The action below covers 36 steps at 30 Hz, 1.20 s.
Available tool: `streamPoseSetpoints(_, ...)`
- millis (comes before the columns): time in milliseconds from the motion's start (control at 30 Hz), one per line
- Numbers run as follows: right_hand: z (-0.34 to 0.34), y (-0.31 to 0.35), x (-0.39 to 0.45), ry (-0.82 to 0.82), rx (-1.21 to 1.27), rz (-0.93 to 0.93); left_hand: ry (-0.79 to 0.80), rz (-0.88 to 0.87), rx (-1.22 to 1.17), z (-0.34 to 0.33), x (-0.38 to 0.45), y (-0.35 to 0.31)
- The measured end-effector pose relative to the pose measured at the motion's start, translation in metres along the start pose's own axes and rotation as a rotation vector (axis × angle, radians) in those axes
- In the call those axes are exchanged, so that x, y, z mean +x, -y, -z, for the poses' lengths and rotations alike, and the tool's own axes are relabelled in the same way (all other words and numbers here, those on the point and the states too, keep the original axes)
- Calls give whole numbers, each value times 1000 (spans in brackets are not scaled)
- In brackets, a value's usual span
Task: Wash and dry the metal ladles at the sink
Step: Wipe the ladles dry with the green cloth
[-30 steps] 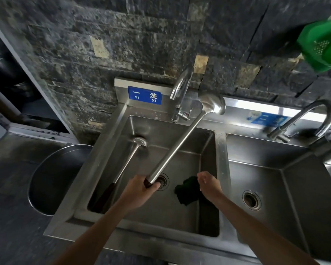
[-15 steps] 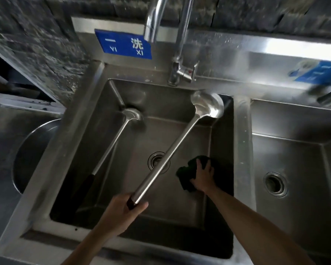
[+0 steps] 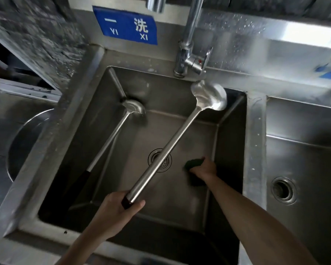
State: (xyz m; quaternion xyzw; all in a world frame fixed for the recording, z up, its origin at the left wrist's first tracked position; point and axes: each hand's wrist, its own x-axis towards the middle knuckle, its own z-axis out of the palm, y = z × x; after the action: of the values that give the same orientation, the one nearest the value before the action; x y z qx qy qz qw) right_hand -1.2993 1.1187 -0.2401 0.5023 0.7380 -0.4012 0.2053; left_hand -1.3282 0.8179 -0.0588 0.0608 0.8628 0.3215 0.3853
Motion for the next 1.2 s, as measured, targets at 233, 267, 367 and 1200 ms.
streamPoseSetpoints(233, 26, 27, -73, 94, 591, -30, 1, -19, -51, 15, -26, -9)
streamPoseSetpoints(267, 30, 28, -85, 102, 663, -45, 2, -29, -58, 17, -31, -10)
streamPoseSetpoints(367, 46, 30, -115, 207, 825, -27, -7, -57, -54, 21, -42, -12)
streamPoseSetpoints(1200, 78, 67, -211, 52, 507, 64, -9, -202, -48, 11, -49, -16)
